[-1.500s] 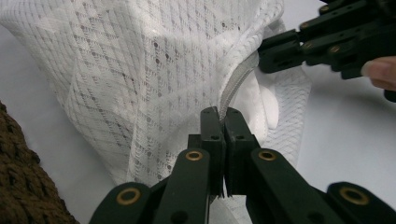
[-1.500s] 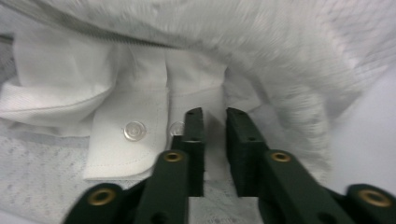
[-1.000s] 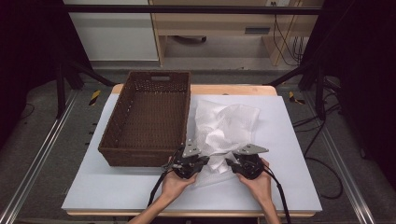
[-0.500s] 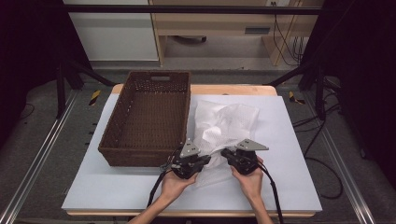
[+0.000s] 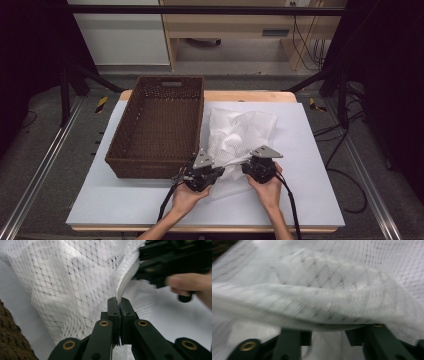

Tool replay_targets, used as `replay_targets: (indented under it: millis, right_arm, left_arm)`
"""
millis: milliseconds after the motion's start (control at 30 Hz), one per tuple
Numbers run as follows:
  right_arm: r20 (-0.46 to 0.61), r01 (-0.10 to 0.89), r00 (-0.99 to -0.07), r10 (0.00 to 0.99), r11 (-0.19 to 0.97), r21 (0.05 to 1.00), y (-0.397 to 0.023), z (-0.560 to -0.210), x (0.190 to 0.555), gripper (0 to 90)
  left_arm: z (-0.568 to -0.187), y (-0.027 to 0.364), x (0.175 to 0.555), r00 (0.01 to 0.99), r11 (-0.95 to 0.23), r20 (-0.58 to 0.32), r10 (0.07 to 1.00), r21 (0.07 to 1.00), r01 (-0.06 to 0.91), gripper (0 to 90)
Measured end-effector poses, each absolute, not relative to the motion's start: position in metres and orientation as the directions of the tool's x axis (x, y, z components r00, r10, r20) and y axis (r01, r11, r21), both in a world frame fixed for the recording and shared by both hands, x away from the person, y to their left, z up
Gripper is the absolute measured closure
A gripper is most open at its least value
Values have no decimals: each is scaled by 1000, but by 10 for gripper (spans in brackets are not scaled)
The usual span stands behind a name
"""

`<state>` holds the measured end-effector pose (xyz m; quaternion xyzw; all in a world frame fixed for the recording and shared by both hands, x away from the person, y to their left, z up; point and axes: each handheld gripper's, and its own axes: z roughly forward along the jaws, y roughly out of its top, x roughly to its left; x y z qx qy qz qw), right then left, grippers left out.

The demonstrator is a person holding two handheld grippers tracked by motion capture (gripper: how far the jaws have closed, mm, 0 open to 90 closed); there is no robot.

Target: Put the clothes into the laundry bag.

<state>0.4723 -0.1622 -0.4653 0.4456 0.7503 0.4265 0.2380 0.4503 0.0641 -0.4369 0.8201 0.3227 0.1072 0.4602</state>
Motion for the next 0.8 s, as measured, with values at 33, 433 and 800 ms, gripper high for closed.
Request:
replay_targets:
  millis: [33, 433, 800]
  right_arm:
    - [32, 463, -500, 865, 236, 854, -164, -465, 469, 519]
    - [78, 536, -555, 828, 285, 795, -127, -486, 477, 317]
    - [62, 472, -464, 883, 187, 861, -115, -458, 485, 811]
  left_arm:
    - [-437, 64, 451, 766, -366, -120, 631, 825, 431, 882]
    - [-428, 69, 448, 765, -337, -118, 633, 848, 410, 882]
    - [-420, 70, 444, 774, -319, -128, 621, 860, 398, 882]
